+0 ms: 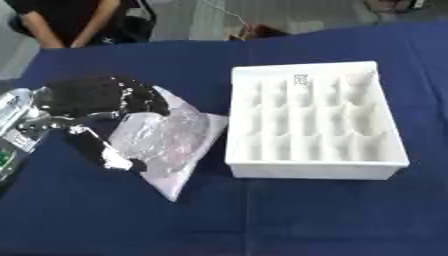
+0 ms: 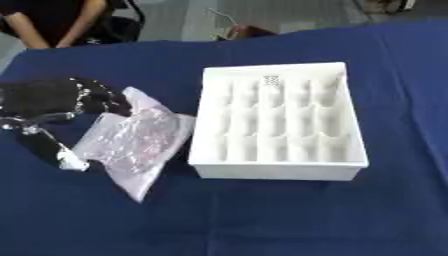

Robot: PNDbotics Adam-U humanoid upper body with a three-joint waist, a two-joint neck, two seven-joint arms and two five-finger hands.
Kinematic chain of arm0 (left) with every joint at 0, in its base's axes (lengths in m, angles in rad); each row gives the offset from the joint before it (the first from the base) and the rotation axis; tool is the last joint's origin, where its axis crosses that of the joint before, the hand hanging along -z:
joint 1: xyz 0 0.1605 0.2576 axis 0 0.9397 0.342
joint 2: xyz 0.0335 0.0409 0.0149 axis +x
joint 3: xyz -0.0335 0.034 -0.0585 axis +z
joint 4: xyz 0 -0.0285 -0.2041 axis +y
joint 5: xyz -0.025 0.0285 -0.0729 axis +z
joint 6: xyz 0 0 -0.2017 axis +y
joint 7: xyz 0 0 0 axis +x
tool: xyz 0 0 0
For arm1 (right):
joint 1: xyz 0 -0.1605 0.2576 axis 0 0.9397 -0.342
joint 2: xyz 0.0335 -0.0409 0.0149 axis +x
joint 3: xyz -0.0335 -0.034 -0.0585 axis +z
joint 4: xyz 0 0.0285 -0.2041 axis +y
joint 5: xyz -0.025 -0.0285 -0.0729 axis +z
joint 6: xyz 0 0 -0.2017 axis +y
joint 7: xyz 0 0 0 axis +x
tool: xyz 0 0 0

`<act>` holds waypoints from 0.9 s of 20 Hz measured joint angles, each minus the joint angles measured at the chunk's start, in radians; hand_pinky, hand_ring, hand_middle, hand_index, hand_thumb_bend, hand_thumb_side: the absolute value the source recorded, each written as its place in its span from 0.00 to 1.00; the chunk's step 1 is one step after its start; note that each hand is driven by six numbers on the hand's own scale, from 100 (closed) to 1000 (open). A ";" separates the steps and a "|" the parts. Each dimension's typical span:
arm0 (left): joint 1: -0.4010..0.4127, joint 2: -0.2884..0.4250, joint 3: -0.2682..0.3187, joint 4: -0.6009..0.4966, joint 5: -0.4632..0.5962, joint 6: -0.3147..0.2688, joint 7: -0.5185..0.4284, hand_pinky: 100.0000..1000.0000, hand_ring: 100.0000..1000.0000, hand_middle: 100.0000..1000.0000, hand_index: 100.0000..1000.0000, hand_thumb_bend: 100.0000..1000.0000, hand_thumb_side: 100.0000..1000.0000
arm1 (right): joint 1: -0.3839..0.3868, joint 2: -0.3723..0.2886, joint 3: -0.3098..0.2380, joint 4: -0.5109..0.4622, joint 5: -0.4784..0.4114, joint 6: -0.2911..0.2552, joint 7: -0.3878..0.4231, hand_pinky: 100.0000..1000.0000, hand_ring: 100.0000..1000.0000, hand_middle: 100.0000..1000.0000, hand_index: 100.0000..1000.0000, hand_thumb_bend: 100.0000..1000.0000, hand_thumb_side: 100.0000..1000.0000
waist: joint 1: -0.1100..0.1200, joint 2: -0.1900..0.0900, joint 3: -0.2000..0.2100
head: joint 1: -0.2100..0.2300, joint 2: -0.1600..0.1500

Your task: Pick up objects on the table and place them in the box.

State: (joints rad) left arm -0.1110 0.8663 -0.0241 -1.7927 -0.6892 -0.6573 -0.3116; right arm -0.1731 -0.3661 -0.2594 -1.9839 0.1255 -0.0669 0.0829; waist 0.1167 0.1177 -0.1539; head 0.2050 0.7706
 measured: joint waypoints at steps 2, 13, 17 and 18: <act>-0.001 0.000 0.000 -0.002 0.004 0.000 -0.003 0.79 0.84 0.80 0.90 0.49 0.75 | 0.000 0.000 0.000 0.000 0.000 0.000 0.001 0.45 0.61 0.74 0.95 0.00 0.74 | 0.000 0.000 0.000 | 0.000 0.000; -0.064 -0.062 0.025 0.004 0.082 0.023 -0.012 0.73 0.86 0.82 0.92 0.42 0.70 | -0.001 0.000 0.000 0.000 -0.005 -0.001 0.003 0.45 0.61 0.74 0.95 0.00 0.74 | -0.002 0.008 -0.003 | 0.019 0.000; -0.080 -0.081 0.028 0.009 0.100 0.031 -0.033 0.72 0.86 0.82 0.92 0.41 0.70 | -0.003 0.001 0.000 0.000 -0.008 -0.002 0.004 0.45 0.61 0.74 0.95 0.00 0.74 | -0.004 0.012 -0.005 | 0.019 0.000; -0.081 -0.084 0.029 0.009 0.103 0.032 -0.037 0.73 0.86 0.82 0.92 0.41 0.70 | -0.005 0.001 0.000 0.000 -0.008 -0.002 0.004 0.45 0.61 0.74 0.95 0.00 0.74 | -0.004 0.012 -0.005 | 0.019 0.000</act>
State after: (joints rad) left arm -0.1915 0.7825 0.0045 -1.7833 -0.5859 -0.6251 -0.3482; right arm -0.1777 -0.3655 -0.2590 -1.9839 0.1177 -0.0688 0.0866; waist 0.1130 0.1302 -0.1586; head 0.2237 0.7706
